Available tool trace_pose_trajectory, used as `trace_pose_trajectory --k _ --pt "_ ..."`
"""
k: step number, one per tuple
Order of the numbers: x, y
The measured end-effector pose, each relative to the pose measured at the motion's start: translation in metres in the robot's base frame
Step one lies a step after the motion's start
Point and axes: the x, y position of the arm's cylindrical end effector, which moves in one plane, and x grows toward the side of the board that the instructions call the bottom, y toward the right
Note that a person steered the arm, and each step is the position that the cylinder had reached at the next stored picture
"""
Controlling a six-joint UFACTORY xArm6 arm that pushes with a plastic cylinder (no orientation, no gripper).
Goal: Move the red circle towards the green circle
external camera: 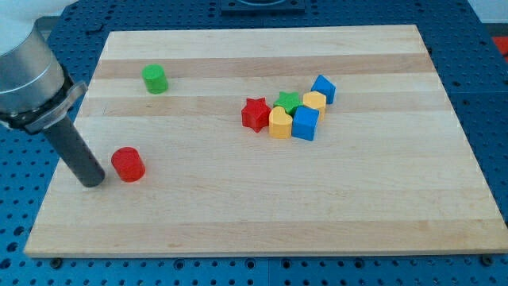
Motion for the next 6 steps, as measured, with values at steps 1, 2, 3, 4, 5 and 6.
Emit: trace_pose_trajectory --k 1,2,3,4,5,6 --pt "-0.037 0.028" --pt "-0.033 0.033" --pt "-0.008 0.001" --pt "0.022 0.012" --pt "0.04 0.051" --pt "0.012 0.062"
